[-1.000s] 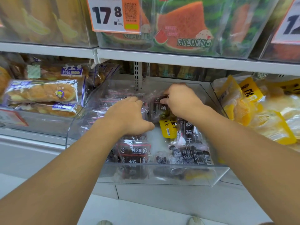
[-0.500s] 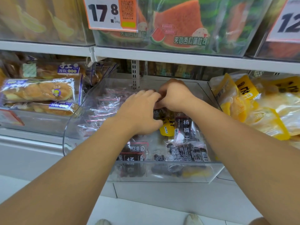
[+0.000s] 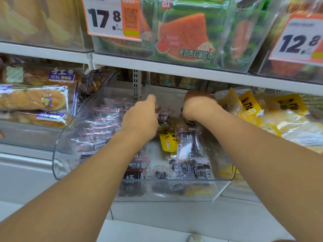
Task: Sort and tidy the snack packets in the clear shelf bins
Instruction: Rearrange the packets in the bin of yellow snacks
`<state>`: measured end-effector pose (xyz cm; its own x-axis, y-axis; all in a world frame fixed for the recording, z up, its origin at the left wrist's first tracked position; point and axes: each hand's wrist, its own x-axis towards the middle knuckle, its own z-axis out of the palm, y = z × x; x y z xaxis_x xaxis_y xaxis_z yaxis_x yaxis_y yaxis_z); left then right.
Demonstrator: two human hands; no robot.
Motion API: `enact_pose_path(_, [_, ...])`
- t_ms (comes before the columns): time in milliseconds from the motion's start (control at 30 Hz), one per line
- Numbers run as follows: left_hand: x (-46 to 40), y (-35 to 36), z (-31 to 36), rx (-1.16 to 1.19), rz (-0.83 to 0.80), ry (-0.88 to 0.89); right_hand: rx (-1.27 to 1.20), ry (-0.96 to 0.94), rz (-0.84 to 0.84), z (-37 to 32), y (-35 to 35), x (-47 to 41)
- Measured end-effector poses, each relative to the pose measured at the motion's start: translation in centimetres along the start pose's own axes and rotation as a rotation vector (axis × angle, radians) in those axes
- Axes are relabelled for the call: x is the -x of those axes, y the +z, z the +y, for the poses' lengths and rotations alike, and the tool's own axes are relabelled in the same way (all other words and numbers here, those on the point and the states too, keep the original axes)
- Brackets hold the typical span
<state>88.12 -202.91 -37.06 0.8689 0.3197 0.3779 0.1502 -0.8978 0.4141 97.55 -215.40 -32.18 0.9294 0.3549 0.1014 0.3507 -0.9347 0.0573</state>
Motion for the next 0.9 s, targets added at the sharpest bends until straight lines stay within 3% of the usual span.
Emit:
enact_pose_path(100, [0.0,0.1,-0.2,0.046,0.016,-0.012,0.01,-0.032,-0.055,0.1,0.6,0.7])
enact_pose_path(300, [-0.1,-1.0,-0.9,0.049,0.043,-0.035,-0.154,-0.123,0.194,1.1,-1.0,4.2])
enact_pose_path(500, [0.6,-1.4,-1.5,0.141,-0.067,-0.004,-0.549,-0.314,0.22,2.7,-3.1,7.0])
enact_pose_path(633, [0.7,-2.1,-0.9,0.311,-0.088,-0.118,-0.671,-0.337,0.119,1.6,-1.1,5.8])
enact_pose_path(733, [0.5,-2.5,-1.2,0.464,-0.04,-0.154,-0.699,-0.339,0.162,0.4,0.8,4.3])
enact_pose_path(900, [1.3,-2.0,-1.8,0.18,-0.015,0.063,-0.625,-0.3,0.217,-0.7,1.5,3.0])
